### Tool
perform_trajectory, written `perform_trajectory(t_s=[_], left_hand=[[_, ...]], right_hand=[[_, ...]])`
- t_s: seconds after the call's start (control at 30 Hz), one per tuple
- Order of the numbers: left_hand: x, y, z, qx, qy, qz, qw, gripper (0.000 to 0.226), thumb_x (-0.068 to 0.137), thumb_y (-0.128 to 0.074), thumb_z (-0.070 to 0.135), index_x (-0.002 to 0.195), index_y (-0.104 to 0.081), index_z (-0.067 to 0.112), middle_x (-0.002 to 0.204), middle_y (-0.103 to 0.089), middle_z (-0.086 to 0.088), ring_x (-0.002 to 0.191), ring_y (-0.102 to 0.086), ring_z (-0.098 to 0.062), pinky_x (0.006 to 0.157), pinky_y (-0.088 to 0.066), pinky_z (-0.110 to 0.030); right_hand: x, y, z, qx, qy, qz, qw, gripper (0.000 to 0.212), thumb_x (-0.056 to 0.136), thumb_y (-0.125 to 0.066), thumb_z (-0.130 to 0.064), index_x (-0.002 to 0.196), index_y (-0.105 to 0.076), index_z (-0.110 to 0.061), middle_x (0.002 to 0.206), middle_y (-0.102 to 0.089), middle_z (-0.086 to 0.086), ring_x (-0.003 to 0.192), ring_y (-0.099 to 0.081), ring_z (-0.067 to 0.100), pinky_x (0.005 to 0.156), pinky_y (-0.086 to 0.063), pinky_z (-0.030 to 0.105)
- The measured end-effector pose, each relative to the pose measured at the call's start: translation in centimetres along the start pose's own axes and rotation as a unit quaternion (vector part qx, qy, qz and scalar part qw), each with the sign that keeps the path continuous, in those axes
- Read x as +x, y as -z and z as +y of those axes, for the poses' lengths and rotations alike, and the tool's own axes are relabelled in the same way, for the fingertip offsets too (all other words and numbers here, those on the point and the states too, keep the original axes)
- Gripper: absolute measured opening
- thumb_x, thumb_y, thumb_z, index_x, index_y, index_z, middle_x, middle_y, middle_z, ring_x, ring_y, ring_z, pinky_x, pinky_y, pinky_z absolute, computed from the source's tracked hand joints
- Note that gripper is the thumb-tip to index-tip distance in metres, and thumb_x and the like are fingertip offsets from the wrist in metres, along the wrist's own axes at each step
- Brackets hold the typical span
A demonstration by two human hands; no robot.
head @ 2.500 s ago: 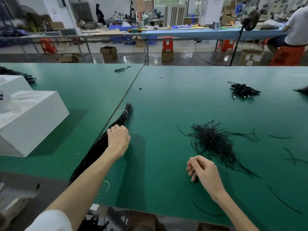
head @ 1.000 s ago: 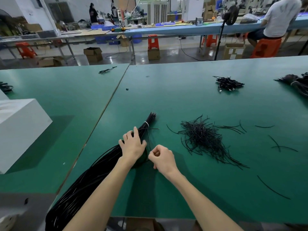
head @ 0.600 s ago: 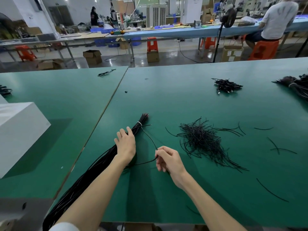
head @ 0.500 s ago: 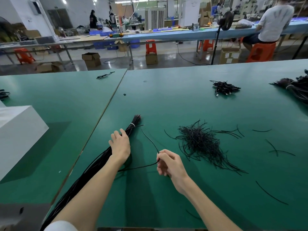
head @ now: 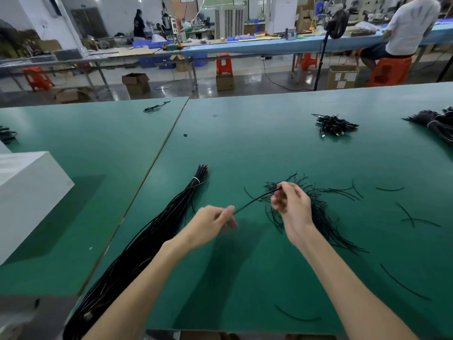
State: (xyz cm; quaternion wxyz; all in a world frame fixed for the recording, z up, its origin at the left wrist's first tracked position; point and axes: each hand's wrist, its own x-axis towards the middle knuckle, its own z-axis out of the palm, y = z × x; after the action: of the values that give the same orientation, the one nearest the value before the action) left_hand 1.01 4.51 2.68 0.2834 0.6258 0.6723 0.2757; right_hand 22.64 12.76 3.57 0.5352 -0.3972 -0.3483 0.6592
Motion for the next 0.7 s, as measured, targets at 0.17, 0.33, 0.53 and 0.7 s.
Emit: perform_trajectory(t_s=[0.17, 0.33, 0.53, 0.7], left_hand=[[-4.9, -0.5, 3.1, -0.035, -0.049, -0.198, 0.978, 0.029, 0.107, -0.047, 0.028, 0.084, -0.063, 0.020, 0.065, -0.065, 0.007, 0.047, -0.053, -0.014, 0.052, -0.045, -0.025], [-4.7, -1.5, 7.4, -0.207, -0.104, -0.200, 0.952, 0.026, 0.111, -0.045, 0.020, 0.101, -0.067, 0.009, 0.066, -0.059, 0.000, 0.042, -0.046, -0.015, 0.044, -0.037, -0.023], [-1.2, -4.6, 8.5, -0.342, -0.112, -0.083, 0.929, 0.025, 0.109, -0.050, 0.024, 0.094, -0.069, 0.021, 0.068, -0.056, -0.001, 0.047, -0.045, -0.016, 0.046, -0.032, -0.024], [1.3, -5.8, 4.9, -0.478, 0.005, 0.009, 0.878, 0.027, 0.105, -0.053, 0.033, 0.110, -0.071, 0.014, 0.069, -0.051, -0.002, 0.059, -0.046, -0.016, 0.057, -0.041, -0.027]], right_hand=[[0.7, 1.3, 0.1, -0.044, 0.027, 0.030, 0.998, 0.013, 0.104, -0.056, -0.012, 0.095, -0.063, -0.007, 0.064, -0.060, -0.001, 0.056, -0.057, 0.014, 0.051, -0.045, 0.024], [-0.7, 0.1, 1.9, -0.093, 0.025, 0.000, 0.995, 0.016, 0.104, -0.058, -0.014, 0.093, -0.064, -0.004, 0.060, -0.057, 0.000, 0.055, -0.051, 0.018, 0.050, -0.038, 0.029], [-3.1, 0.3, 2.6, -0.138, 0.040, -0.136, 0.980, 0.023, 0.090, -0.057, -0.021, 0.073, -0.072, -0.020, 0.046, -0.057, 0.010, 0.043, -0.060, 0.025, 0.053, -0.051, 0.029], [-2.8, 1.4, 3.7, -0.217, -0.018, -0.168, 0.961, 0.024, 0.107, -0.053, -0.011, 0.124, -0.070, -0.009, 0.086, -0.075, 0.003, 0.080, -0.072, 0.018, 0.069, -0.059, 0.034]])
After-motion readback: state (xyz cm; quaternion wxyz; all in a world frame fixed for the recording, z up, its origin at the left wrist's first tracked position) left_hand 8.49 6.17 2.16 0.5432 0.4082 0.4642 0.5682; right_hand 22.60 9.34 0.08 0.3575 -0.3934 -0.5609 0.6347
